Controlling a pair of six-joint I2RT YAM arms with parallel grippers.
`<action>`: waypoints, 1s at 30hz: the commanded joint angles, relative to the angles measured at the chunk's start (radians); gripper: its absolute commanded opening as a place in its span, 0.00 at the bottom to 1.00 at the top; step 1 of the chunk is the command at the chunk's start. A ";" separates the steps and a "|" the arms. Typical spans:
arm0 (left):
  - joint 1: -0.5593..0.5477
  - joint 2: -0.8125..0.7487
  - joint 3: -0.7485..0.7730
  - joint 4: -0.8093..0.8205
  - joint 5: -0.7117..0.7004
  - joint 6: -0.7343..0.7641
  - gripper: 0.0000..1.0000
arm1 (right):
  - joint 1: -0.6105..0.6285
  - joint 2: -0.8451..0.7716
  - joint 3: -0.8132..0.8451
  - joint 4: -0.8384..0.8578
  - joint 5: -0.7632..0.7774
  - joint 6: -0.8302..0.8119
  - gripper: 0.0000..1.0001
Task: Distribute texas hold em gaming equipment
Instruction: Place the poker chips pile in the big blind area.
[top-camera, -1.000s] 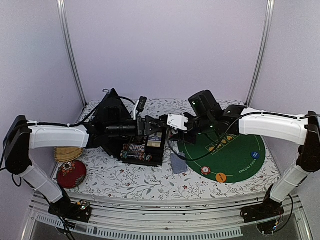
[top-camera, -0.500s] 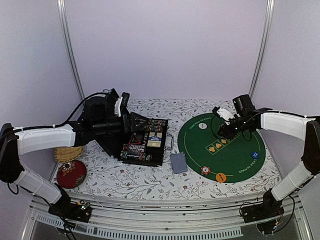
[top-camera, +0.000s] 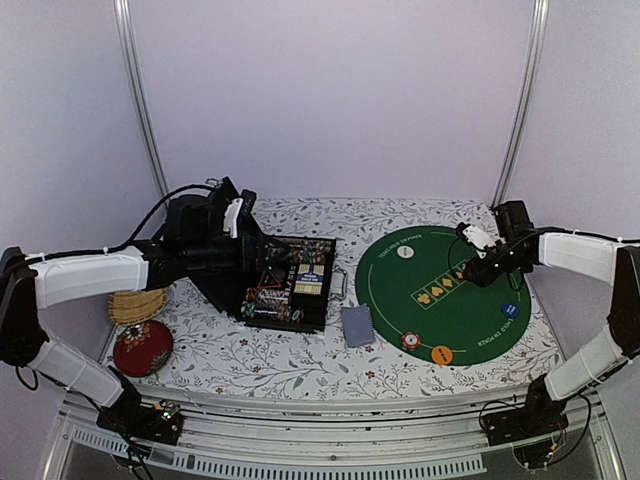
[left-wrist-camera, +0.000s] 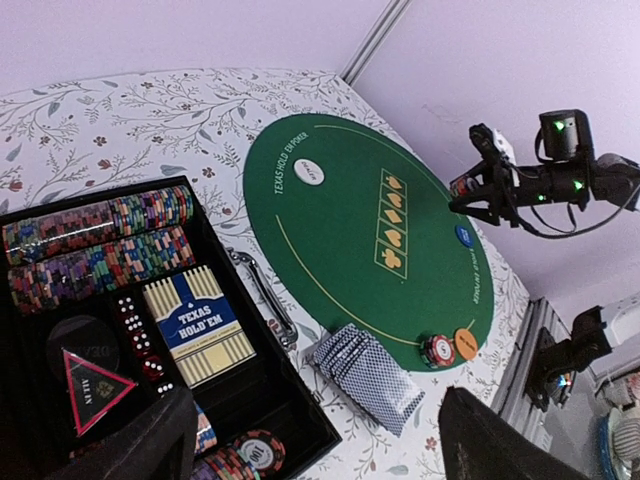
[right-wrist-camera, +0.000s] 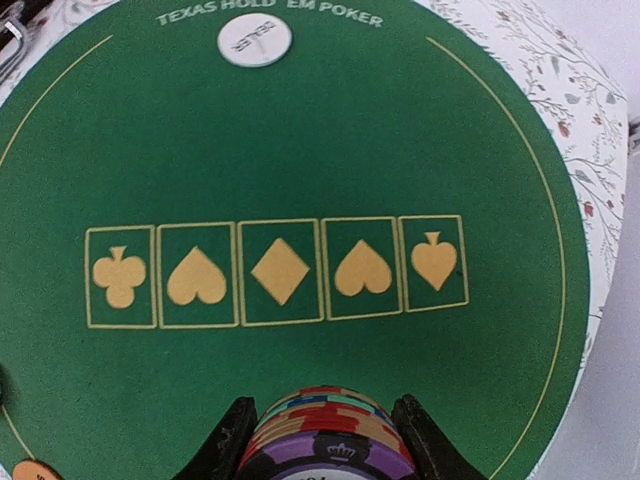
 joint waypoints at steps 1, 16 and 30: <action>0.026 0.003 0.014 -0.003 0.004 0.047 0.86 | 0.077 -0.097 -0.075 -0.016 -0.112 -0.115 0.02; 0.035 0.104 0.067 0.017 0.043 0.045 0.86 | 0.298 -0.069 -0.152 -0.112 -0.211 -0.315 0.02; 0.037 0.136 0.082 0.026 0.059 0.035 0.86 | 0.358 -0.048 -0.173 -0.123 -0.205 -0.382 0.02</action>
